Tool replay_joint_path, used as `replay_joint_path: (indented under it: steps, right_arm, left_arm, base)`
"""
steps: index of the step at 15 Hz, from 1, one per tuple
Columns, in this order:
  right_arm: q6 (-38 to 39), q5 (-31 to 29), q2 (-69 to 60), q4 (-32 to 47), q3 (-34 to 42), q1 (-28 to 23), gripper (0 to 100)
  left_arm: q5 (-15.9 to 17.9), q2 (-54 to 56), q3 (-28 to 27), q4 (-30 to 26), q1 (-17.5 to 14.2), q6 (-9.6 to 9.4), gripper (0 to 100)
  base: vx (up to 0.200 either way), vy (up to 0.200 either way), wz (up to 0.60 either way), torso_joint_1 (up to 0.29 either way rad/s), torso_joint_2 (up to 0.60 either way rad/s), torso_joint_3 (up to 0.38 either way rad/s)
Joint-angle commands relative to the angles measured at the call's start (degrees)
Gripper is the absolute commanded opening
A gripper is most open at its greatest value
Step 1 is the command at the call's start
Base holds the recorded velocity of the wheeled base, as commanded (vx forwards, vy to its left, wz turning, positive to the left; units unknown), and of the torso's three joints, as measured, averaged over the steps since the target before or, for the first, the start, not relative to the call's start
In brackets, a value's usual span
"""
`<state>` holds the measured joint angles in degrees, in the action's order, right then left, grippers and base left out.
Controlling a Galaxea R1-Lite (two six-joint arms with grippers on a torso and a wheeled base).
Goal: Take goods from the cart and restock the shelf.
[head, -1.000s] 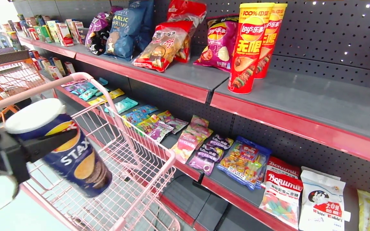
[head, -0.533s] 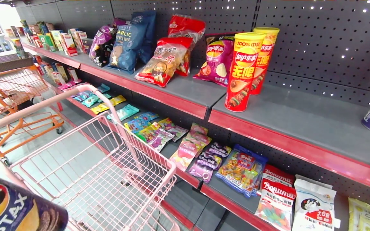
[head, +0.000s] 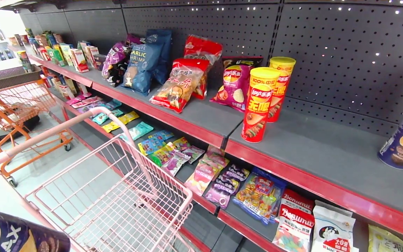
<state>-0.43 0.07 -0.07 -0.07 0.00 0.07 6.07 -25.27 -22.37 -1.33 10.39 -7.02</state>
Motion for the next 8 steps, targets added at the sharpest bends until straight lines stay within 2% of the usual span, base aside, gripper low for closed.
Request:
replay_joint_path:
  steps: [1, 3, 6, 8]
  right_arm:
    - [0.08, 0.01, 0.07, -0.01, 0.0, 0.01, 100]
    - [-0.01, 0.01, 0.07, -0.01, 0.0, 0.01, 100]
    - [0.16, 0.01, 0.07, -0.01, 0.0, 0.01, 100]
    - [0.16, 0.01, 0.07, -0.01, 0.0, 0.01, 100]
  left_arm:
    - [-0.01, -0.22, 0.05, 0.01, 0.07, -0.01, 0]
    - [-0.01, -0.22, 0.05, 0.01, 0.07, -0.01, 0]
    - [-0.01, -0.31, 0.31, 0.01, 0.07, -0.19, 0]
    - [-0.01, -0.22, 0.31, 0.01, 0.07, -1.33, 0]
  base:
    - [0.0, 0.0, 0.0, 0.178, -0.44, -0.261]
    - [0.0, 0.0, 0.0, 0.166, -0.38, -0.217]
    - [0.0, 0.0, 0.0, 0.014, -0.03, -0.019]
    - [0.0, 0.0, -0.6, 0.0, 0.0, -0.002]
